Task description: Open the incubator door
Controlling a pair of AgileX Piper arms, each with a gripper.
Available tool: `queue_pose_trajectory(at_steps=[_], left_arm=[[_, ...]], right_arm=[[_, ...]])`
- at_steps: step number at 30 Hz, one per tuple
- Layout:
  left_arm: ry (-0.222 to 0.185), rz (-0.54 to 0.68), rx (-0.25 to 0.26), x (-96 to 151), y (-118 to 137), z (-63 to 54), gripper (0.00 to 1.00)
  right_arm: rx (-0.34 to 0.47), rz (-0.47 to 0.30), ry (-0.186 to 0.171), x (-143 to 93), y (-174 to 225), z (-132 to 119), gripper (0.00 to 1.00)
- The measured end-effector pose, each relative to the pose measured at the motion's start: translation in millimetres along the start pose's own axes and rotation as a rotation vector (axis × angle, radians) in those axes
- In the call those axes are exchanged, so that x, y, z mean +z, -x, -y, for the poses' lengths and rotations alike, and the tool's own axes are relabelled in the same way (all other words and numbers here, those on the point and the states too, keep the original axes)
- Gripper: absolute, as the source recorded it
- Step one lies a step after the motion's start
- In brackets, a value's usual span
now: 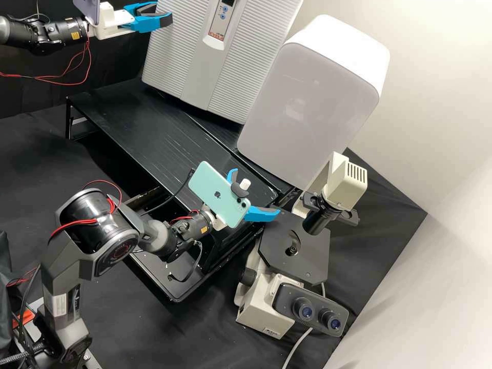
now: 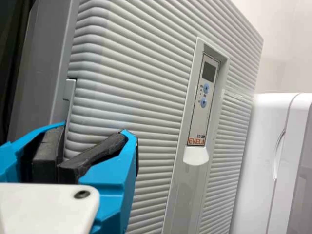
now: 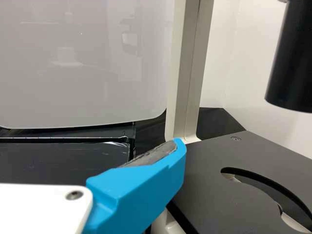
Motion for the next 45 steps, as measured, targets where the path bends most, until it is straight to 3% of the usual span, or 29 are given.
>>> queue_pose_trajectory(at_steps=[14, 18, 30, 45], left_arm=[[0.019, 0.033, 0.003, 9, 17, 5.1, 0.00], [-0.007, 0.047, 0.001, 16, 28, 6.2, 0.00], [-0.004, 0.117, 0.008, 28, 53, 19.0, 0.00], [0.009, 0.249, -0.030, 49, 80, 38.0, 0.00]], right_arm=[[0.000, 0.000, 0.000, 0, 0, 0, 1.00], [0.000, 0.000, 0.000, 0, 0, 0, 1.00], [0.000, 0.000, 0.000, 0, 0, 0, 1.00], [0.000, 0.000, 0.000, 0, 0, 0, 1.00]])
